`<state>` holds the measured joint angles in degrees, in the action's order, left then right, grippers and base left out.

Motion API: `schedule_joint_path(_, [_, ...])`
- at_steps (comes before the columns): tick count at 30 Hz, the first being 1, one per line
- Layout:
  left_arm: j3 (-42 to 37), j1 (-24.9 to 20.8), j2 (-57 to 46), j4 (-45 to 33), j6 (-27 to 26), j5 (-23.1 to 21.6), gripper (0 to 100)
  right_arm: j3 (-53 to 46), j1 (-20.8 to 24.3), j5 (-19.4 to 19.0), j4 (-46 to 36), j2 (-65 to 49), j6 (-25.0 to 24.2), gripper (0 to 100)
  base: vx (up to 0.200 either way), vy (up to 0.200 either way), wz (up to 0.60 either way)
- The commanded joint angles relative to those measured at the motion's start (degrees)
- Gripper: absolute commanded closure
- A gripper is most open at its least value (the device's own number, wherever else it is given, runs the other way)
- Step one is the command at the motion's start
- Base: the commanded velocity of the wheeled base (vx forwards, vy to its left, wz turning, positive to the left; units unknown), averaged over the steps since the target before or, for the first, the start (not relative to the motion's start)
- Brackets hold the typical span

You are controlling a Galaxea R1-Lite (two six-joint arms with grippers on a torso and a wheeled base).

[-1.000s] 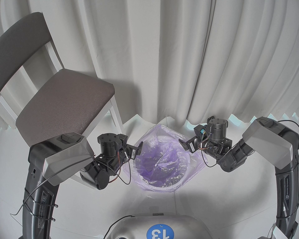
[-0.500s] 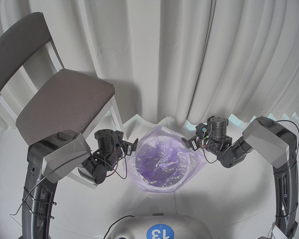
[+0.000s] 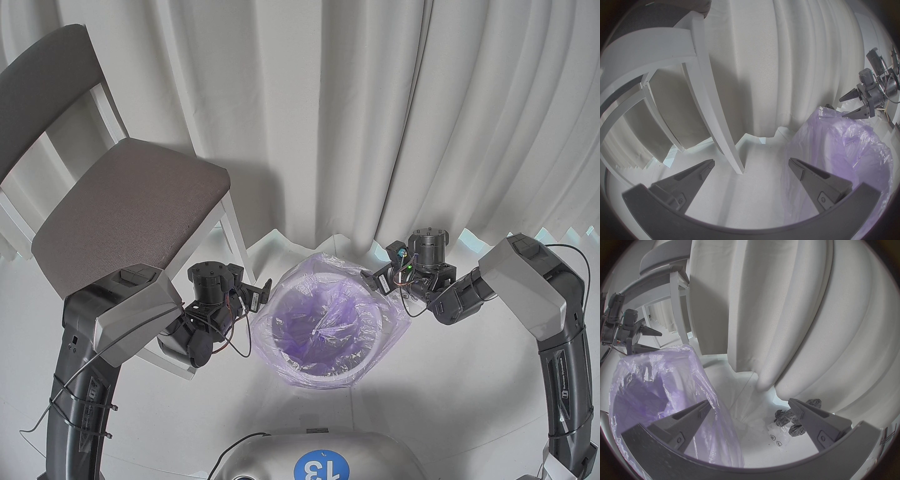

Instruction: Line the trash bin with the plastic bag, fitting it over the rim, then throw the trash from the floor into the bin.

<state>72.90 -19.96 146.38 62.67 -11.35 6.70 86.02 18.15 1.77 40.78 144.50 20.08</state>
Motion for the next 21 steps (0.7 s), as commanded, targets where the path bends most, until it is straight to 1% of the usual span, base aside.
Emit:
schedule_joint_path(1, [1.19, 0.27, 0.92, 0.35, 0.01, 0.24, 0, 6.27, 0.04, -0.01, -3.07, 4.04, -0.3, 0, 0.0, 0.0, 0.0])
schedule_joint_path(6, [0.05, 0.27, -1.89, 1.05, 0.45, 0.24, 0, 11.01, -0.22, -0.01, -5.97, 6.94, -0.3, 0, 0.0, 0.0, 0.0])
schedule_joint_path(8, [-0.04, 0.27, -1.98, 1.05, 0.54, 0.24, 0, 11.1, -0.22, -0.01, -6.06, 6.94, -0.3, 0, 0.0, 0.0, 0.0])
schedule_joint_path(9, [-2.32, -0.08, -4.09, 1.4, 0.63, 0.24, 0, 12.95, -0.49, -0.01, -7.47, 7.73, -0.39, 0, 0.0, 0.0, 0.0])
schedule_joint_path(13, [-8.21, -1.49, -7.78, 3.42, 0.71, -0.11, 0, 14.27, -0.93, -0.01, -8.7, 8.52, -0.92, 0, 0.0, 0.0, 0.0])
schedule_joint_path(17, [-17.35, -3.25, -11.47, 6.15, 0.8, -0.64, 0, 14.53, -1.45, -0.01, -9.05, 9.23, -1.36, 0, 0.0, 0.0, 0.0])
schedule_joint_path(21, [-23.86, -3.34, -12.88, 7.29, 0.8, -2.05, 0, 14.62, -1.54, -0.01, -9.05, 9.05, -1.36, 0, 0.0, 0.0, 0.0])
